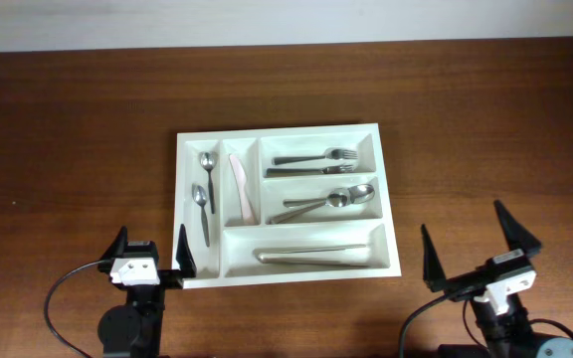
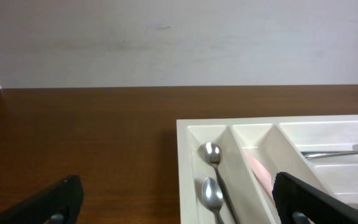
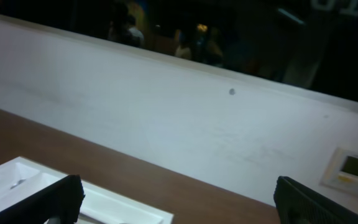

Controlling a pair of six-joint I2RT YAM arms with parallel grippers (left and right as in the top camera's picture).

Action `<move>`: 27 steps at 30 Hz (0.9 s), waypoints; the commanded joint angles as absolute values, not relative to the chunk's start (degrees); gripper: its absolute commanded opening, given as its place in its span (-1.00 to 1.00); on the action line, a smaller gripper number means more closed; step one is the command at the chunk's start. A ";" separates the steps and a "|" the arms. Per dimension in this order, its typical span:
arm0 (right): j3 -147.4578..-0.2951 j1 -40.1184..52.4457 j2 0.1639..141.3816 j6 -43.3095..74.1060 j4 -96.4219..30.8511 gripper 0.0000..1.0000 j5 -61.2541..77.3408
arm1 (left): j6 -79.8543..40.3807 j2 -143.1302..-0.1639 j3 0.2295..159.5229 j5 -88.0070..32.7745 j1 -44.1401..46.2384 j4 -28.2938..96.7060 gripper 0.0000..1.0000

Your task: Pack container

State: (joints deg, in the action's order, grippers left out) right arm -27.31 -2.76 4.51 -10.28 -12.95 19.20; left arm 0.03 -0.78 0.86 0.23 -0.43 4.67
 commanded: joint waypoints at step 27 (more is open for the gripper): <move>-11.88 4.12 0.19 -9.98 -7.86 0.98 4.12 | 0.91 -0.30 0.49 -0.40 -0.60 4.71 0.98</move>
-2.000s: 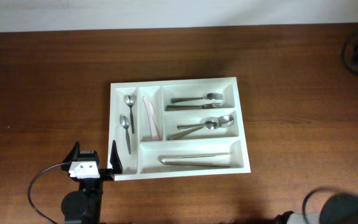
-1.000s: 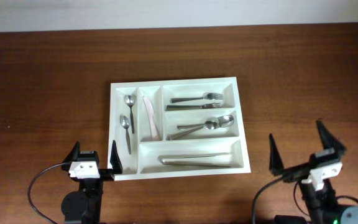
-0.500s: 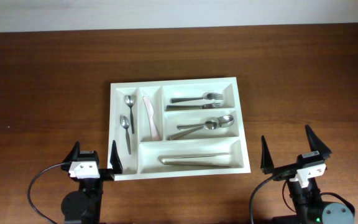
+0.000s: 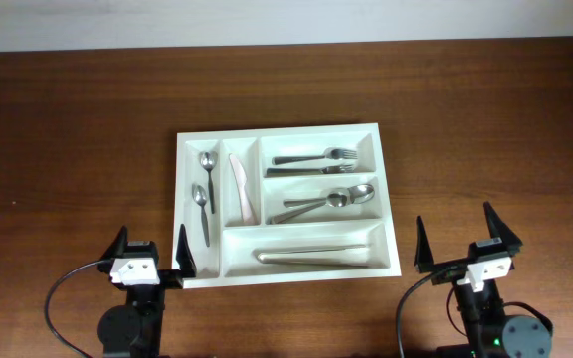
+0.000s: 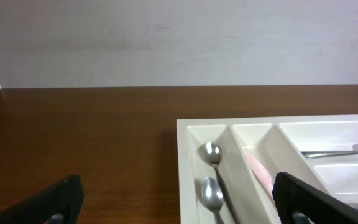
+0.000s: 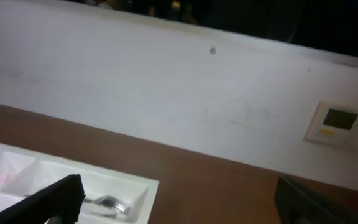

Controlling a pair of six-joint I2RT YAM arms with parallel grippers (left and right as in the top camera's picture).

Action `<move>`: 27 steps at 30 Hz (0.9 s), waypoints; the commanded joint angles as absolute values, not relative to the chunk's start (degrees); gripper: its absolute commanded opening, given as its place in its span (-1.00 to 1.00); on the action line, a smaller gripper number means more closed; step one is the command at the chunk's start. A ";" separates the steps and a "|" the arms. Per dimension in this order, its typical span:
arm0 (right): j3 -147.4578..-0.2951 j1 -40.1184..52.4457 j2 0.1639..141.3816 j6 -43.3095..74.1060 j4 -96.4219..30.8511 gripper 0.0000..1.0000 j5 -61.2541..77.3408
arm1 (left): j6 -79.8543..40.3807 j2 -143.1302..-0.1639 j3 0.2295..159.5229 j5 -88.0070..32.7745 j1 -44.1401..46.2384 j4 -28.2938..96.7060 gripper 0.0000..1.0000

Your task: Pack container

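Note:
A white cutlery tray (image 4: 391, 204) lies mid-table, holding two spoons (image 4: 204, 194) and a pink knife (image 4: 241, 189) in the left slots, forks (image 4: 316, 157), more spoons (image 4: 326, 201) and long tongs (image 4: 316, 256). My left gripper (image 4: 152, 255) rests open at the tray's front left corner. In the left wrist view the spoons (image 5: 211, 186) lie between the open left gripper's (image 5: 179, 205) black fingers (image 5: 303, 199). My right gripper (image 4: 466, 249) is open and empty, just right of the tray's front right corner; the right wrist view shows the right gripper (image 6: 179, 205) and the tray's (image 6: 148, 190) far right corner.
Bare brown wood surrounds the tray on all sides. A white wall (image 6: 166, 106) runs along the table's far edge, with a small wall panel (image 6: 337, 121) at the right.
My right gripper has turned to face straight ahead and shifted slightly left toward the tray. Its camera now shows more of the tray. The left gripper and the cutlery have not moved.

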State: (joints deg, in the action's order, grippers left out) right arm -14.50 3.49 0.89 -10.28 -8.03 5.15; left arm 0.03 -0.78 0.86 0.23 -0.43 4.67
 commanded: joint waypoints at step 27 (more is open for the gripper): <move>-2.02 4.12 0.19 -9.98 -7.51 0.98 7.92 | 0.91 -0.30 0.49 -0.40 -0.60 4.71 0.99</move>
